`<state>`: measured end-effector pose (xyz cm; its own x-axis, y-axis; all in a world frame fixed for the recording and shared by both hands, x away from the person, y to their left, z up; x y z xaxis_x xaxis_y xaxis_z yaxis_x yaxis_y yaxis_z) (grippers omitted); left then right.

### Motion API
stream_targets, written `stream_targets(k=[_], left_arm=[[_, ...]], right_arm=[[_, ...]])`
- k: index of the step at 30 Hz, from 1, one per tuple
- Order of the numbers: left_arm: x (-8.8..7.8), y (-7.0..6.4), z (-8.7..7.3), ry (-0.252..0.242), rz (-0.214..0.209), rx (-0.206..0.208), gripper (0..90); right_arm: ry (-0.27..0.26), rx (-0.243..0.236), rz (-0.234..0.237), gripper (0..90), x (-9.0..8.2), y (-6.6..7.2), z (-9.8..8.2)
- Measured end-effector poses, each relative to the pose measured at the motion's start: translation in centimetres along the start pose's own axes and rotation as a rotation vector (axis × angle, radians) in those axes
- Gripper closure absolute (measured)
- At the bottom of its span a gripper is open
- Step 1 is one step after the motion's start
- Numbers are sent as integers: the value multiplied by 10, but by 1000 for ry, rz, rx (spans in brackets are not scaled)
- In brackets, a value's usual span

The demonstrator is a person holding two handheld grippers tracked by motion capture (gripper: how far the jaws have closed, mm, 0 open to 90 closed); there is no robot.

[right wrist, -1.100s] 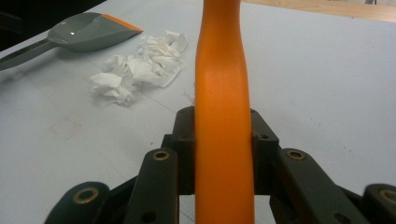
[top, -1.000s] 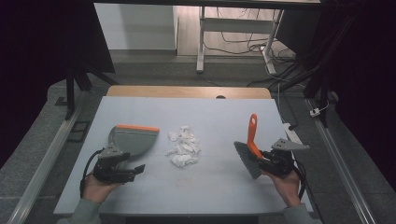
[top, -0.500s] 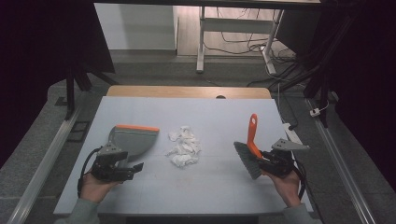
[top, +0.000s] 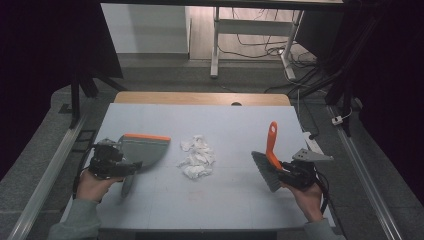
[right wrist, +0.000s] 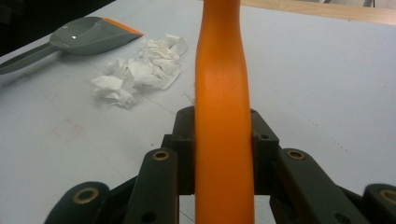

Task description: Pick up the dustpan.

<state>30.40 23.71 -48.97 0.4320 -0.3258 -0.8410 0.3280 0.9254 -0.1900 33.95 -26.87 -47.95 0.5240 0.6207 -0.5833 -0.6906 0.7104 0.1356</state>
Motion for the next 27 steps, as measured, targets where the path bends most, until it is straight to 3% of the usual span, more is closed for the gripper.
stream_targets(k=[2,8,10,19,27], left_arm=[[5,6,-6,39,34,-23,193],[15,11,-17,65,29,-58,180],[27,10,-19,94,31,-68,162],[51,11,-24,158,45,-89,160],[60,12,-24,150,39,-111,200]], right_arm=[[4,0,0,701,1,0,0],[9,-1,-1,701,2,0,-1],[12,-7,0,701,2,1,-1],[21,-2,3,701,3,0,-3],[23,-6,3,701,3,1,-3]])
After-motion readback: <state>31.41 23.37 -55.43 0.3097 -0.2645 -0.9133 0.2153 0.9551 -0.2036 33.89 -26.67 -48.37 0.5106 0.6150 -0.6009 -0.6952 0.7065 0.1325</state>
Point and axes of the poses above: each handheld gripper's, and its own axes: x roughly forward along the jaws, z roughly out of its top, y roughly to its left, the point moved 4 cm from there along x, roughly forward along the jaws, and after that the axes turned 5 degrees about y, right-handed, at the moved point
